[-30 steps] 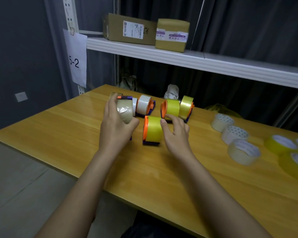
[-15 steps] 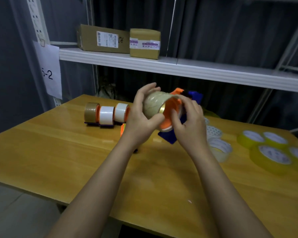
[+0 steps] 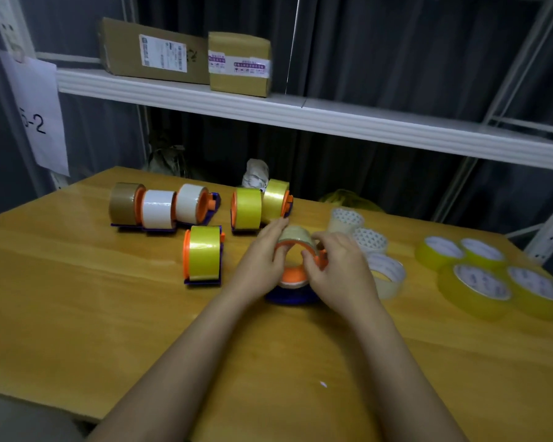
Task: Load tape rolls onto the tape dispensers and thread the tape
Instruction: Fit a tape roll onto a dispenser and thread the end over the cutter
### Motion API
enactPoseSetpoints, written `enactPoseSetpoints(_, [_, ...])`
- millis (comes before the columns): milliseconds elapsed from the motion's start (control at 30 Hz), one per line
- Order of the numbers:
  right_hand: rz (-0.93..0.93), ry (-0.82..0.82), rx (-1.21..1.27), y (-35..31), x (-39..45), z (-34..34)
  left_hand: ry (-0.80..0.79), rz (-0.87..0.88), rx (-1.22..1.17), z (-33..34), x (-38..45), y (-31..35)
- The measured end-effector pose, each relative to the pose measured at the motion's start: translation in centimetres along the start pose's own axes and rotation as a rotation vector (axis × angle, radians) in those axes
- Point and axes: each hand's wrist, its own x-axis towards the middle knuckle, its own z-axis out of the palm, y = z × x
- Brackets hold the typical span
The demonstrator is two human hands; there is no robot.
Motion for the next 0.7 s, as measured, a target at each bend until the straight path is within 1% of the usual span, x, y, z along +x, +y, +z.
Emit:
enactPoseSetpoints(67, [-0.073, -0.066, -0.126, 0.5, 0.1, -0.4, -0.027, 0.017, -0.023, 0.7, -0.1, -0.7])
enactPoseSetpoints(100, [-0.080, -0.112, -0.131, 1.0, 0.2, -0.5, -0.045, 0.019, -0.031, 0.9, -0.1, -1.1])
enactPoseSetpoints(133, [-0.054, -0.180, -0.076, 1.6, 0.3, -0.7, -0.061, 0.018, -0.032, 1.1, 0.0, -1.5])
enactPoseSetpoints(200, [0.060, -0.331, 0.183, 2.8, 0.3, -0.8, -0.085, 0.008, -0.036, 1.2, 0.2, -1.9])
enactPoseSetpoints(267, [0.122, -0.405, 0.373, 3.8, -0.1, -0.6, -0.083, -0.006, -0.070, 1.1, 0.4, -2.2])
enactPoseSetpoints(367, [0.147, -0.392, 0.468, 4.3, -0.5, -0.4, -0.088, -0.063, -0.159, 1.0, 0.5, -2.0])
enactPoseSetpoints(533, [0.143, -0.380, 0.471, 4.3, -0.7, -0.2, -0.222, -0.191, -0.289, 0.2, -0.4, -1.2])
enactPoseSetpoints(600, [0.145, -0.392, 0.475, 4.4, -0.9, -0.1, -0.232, -0.191, -0.299, -0.1, -0.8, -1.2])
enactPoseSetpoints(700, [0.156, -0.391, 0.480, 4.7, -1.1, 0.0, -0.228, -0.144, -0.228, -0.2, -1.0, -1.3])
